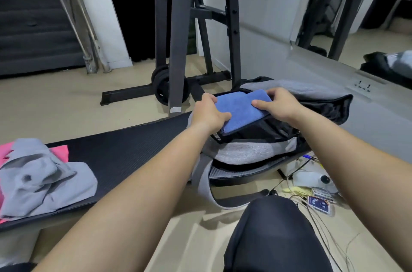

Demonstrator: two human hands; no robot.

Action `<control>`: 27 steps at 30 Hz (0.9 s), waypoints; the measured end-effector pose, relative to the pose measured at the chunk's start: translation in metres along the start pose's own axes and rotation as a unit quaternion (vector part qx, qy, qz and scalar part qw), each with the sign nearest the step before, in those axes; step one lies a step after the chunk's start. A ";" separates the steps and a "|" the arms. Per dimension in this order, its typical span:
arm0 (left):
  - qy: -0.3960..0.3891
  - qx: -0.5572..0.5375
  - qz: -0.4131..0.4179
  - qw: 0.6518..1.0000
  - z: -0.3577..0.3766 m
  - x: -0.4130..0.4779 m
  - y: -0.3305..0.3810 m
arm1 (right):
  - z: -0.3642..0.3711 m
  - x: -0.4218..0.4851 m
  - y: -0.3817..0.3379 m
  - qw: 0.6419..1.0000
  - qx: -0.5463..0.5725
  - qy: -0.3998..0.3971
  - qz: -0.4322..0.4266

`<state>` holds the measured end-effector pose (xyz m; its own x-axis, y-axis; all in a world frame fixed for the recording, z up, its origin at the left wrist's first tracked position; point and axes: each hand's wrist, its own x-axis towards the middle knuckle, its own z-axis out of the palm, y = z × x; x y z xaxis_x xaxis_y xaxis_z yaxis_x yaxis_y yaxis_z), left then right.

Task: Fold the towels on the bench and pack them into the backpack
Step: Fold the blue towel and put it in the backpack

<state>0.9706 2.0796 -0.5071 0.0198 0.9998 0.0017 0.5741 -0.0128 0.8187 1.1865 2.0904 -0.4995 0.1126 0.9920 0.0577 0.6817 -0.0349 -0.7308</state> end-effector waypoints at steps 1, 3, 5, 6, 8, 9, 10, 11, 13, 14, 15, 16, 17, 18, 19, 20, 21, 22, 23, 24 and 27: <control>-0.002 0.002 -0.007 1.000 0.009 0.007 0.002 | 0.000 0.006 0.007 1.000 -0.011 0.000 0.004; -0.008 0.003 -0.022 1.000 0.027 0.017 0.003 | 0.001 0.017 0.017 0.999 -0.042 0.001 0.013; -0.016 0.017 -0.031 0.999 0.045 0.025 0.001 | 0.003 0.028 0.026 0.996 -0.090 0.004 0.024; -0.016 0.027 -0.033 0.999 0.053 0.029 -0.001 | 0.005 0.033 0.031 0.993 -0.116 0.005 0.034; -0.022 0.046 -0.038 0.998 0.069 0.035 -0.005 | 0.009 0.042 0.039 0.985 -0.161 -0.003 0.061; -0.025 0.058 -0.037 0.997 0.075 0.037 -0.007 | 0.011 0.045 0.042 0.981 -0.181 -0.011 0.076; -0.027 0.075 -0.033 0.996 0.081 0.039 -0.008 | 0.012 0.048 0.045 0.976 -0.199 -0.019 0.087; -0.028 0.096 -0.028 0.995 0.087 0.041 -0.009 | 0.013 0.049 0.047 0.972 -0.215 -0.025 0.095; -0.029 0.136 -0.016 0.990 0.096 0.043 -0.010 | 0.017 0.052 0.052 0.964 -0.238 -0.040 0.108; -0.028 0.154 -0.013 0.988 0.098 0.045 -0.011 | 0.019 0.054 0.053 0.961 -0.248 -0.046 0.111; -0.029 0.170 -0.010 0.985 0.099 0.046 -0.011 | 0.021 0.055 0.053 0.959 -0.255 -0.051 0.111; -0.032 0.185 -0.008 0.982 0.099 0.048 -0.012 | 0.024 0.056 0.053 0.958 -0.259 -0.054 0.110; -0.035 0.198 -0.007 0.979 0.098 0.050 -0.012 | 0.028 0.058 0.052 0.958 -0.261 -0.055 0.108; -0.038 0.214 -0.007 0.976 0.098 0.052 -0.013 | 0.032 0.060 0.052 0.958 -0.263 -0.052 0.106; -0.038 0.235 -0.004 0.971 0.096 0.053 -0.013 | 0.036 0.063 0.052 0.957 -0.267 -0.045 0.103; -0.033 0.257 0.003 0.966 0.095 0.054 -0.013 | 0.040 0.064 0.053 0.956 -0.273 -0.031 0.100; -0.027 0.272 0.014 0.962 0.094 0.054 -0.013 | 0.043 0.065 0.054 0.954 -0.283 -0.017 0.095; -0.022 0.274 0.025 0.961 0.093 0.054 -0.013 | 0.046 0.064 0.056 0.950 -0.300 -0.004 0.087; -0.018 0.262 0.033 0.964 0.092 0.054 -0.014 | 0.047 0.062 0.057 0.943 -0.325 0.010 0.071; -0.017 0.244 0.038 0.969 0.090 0.054 -0.015 | 0.047 0.059 0.059 0.935 -0.350 0.027 0.044; -0.030 0.189 0.032 0.981 0.083 0.051 -0.021 | 0.040 0.052 0.059 0.940 -0.332 0.021 -0.077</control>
<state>1.0276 2.1301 -0.5718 0.1074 0.9942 0.0023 0.8321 -0.0912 0.5471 1.2030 2.1451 -0.5669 -0.0048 0.9863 0.1650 0.9916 0.0259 -0.1265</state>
